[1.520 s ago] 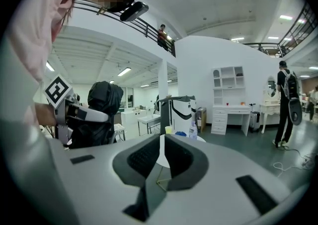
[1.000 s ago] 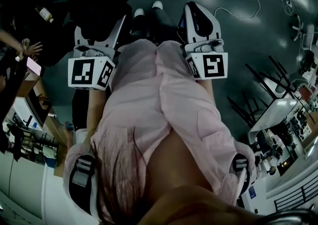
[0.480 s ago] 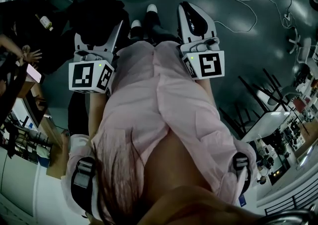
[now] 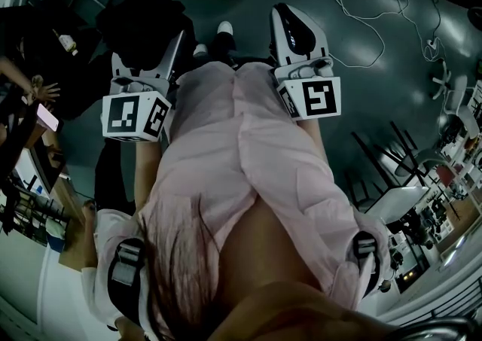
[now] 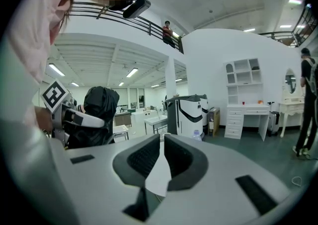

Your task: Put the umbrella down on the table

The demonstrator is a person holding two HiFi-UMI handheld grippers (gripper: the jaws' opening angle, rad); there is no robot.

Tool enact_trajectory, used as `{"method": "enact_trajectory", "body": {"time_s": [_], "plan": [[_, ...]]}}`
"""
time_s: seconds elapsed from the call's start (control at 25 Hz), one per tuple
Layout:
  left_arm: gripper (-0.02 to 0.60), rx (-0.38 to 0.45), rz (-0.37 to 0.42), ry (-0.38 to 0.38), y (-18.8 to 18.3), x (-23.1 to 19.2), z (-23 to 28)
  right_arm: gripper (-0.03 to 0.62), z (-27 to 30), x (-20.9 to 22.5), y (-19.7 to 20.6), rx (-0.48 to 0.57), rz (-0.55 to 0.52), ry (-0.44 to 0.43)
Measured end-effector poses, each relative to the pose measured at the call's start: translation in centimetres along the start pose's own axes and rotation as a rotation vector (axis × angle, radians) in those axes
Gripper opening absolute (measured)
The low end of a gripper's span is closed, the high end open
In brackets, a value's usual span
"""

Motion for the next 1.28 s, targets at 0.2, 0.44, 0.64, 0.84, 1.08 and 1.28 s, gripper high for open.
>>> {"method": "enact_trajectory", "body": {"time_s": [0.2, 0.44, 0.64, 0.84, 1.08, 1.28], "plan": [[0.322, 0.006, -0.018, -0.011, -0.6, 0.8, 1.8, 0.041, 0.5, 2.4, -0.1, -0.001, 0.003, -0.006], [0.322, 0.033, -0.036, -0.019, -1.4, 1.0, 2.2, 0.041, 0.7, 3.1, 0.3, -0.021, 0.000, -0.007], [0.322, 0.038, -0.057, -0.021, -1.9, 0.2, 2.7, 0.041, 1.0, 3.3, 0.3, -0.036, 0.005, 0.004], [0.322, 0.015, -0.060, 0.007, -2.7, -1.3, 4.7, 0.041, 2.6, 3.9, 0.5, -0.065, 0.026, 0.026], [0.322, -0.023, -0.031, 0.071, -5.0, -4.5, 7.8, 0.041, 6.1, 3.7, -0.5, -0.084, 0.052, 0.068], [0.322, -0.019, -0.001, 0.103, -7.5, -7.2, 9.8, 0.041, 9.3, 3.7, -1.7, -0.070, 0.073, 0.108]]}}
Point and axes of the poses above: the fingertips, and each gripper's own axes: z forward along the fingers, x to its right, y out of its underside, the point moved 7 cm from there along -z, backward along the fingers, and after that the axes turned 3 degrees about -x, right-handed, at the moved point
